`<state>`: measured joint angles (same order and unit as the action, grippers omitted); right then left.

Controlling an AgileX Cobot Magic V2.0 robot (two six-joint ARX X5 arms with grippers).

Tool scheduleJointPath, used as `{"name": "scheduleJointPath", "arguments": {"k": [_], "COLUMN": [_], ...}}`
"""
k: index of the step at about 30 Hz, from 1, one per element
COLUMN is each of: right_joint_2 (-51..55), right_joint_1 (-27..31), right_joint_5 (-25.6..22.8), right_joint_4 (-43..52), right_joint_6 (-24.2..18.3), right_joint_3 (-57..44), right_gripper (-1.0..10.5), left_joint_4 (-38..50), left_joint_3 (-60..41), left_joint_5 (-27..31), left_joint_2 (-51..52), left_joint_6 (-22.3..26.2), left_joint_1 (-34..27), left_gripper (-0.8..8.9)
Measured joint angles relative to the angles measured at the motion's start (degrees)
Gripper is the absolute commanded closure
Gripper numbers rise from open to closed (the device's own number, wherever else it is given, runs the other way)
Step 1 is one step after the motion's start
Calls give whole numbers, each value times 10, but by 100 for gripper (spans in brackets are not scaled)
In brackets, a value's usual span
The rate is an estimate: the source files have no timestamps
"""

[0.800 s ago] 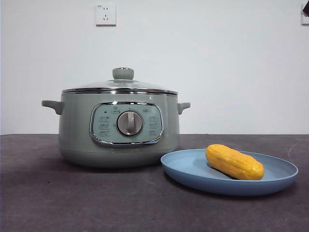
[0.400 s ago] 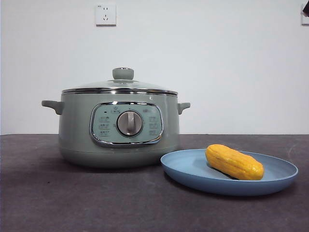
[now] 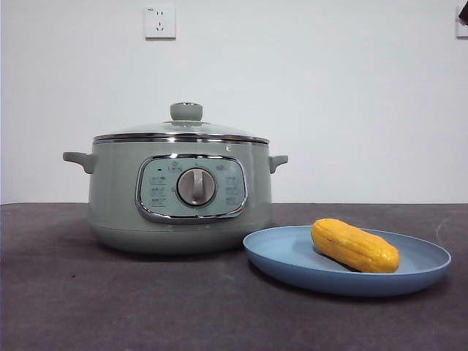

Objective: Take the corn out from the steamer,put the corn on the plate,close the lid

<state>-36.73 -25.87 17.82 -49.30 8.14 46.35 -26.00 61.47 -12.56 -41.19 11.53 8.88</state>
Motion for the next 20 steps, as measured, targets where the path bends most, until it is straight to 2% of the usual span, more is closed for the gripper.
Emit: {"name": "scheduleJointPath", "arguments": {"k": [4,7,13,20], "right_joint_2": [0,0,0,0], "right_joint_1": [0,0,0,0], "right_joint_5": [0,0,0,0], "right_joint_4": [0,0,0,0], "right_joint_6": [0,0,0,0], "right_joint_3": [0,0,0,0], "right_gripper": [946,946,946,946], "left_joint_4": [122,186,205,206], "left_joint_3": [-116,-217,-400,-537], "left_joint_5": [-2,23,83,123], "left_joint_2": [82,153,269,382], "left_joint_6": [5,5,-7,-54], "left_joint_1": [-45,-61,-66,-66], "left_gripper": [817,817,817,817]}}
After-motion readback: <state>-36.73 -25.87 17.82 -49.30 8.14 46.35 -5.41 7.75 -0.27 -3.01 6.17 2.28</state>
